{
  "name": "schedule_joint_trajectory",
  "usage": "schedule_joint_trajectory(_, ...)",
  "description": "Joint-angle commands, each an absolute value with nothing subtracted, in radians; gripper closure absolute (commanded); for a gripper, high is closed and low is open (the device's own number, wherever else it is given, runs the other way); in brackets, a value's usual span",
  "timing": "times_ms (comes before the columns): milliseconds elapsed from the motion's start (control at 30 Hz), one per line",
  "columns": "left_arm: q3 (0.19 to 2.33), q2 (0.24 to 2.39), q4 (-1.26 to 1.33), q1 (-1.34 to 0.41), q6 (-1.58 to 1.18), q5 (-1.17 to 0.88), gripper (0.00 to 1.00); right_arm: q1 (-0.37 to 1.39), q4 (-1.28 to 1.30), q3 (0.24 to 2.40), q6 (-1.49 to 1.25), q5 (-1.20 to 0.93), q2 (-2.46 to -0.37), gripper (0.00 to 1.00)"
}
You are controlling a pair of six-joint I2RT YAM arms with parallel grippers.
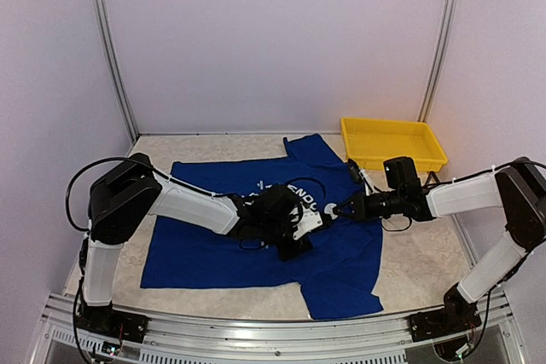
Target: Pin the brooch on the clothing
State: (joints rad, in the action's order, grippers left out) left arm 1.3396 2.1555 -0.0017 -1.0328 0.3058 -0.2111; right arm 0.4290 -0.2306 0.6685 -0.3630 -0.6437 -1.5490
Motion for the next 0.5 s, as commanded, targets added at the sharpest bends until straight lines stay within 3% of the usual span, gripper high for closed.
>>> schedule_joint_trajectory(0,1.249,2.059,0.095,-1.014,0.254,-0.354,1.0,0.442,-0.332,0.608,-0.324,-0.69,-1.541,1.0)
schedule_joint_trajectory(333,1.185,1.997,0.179,-1.006,0.171,-0.409,1.0,0.545,-0.619,0.513,-0.16,-0.559,-1.537,1.0)
schedule_joint_trajectory(467,1.168,1.981,0.193,-1.002,0.163,-0.422,1.0,0.609,-0.827,0.373,-0.06,-0.471,-1.514,1.0)
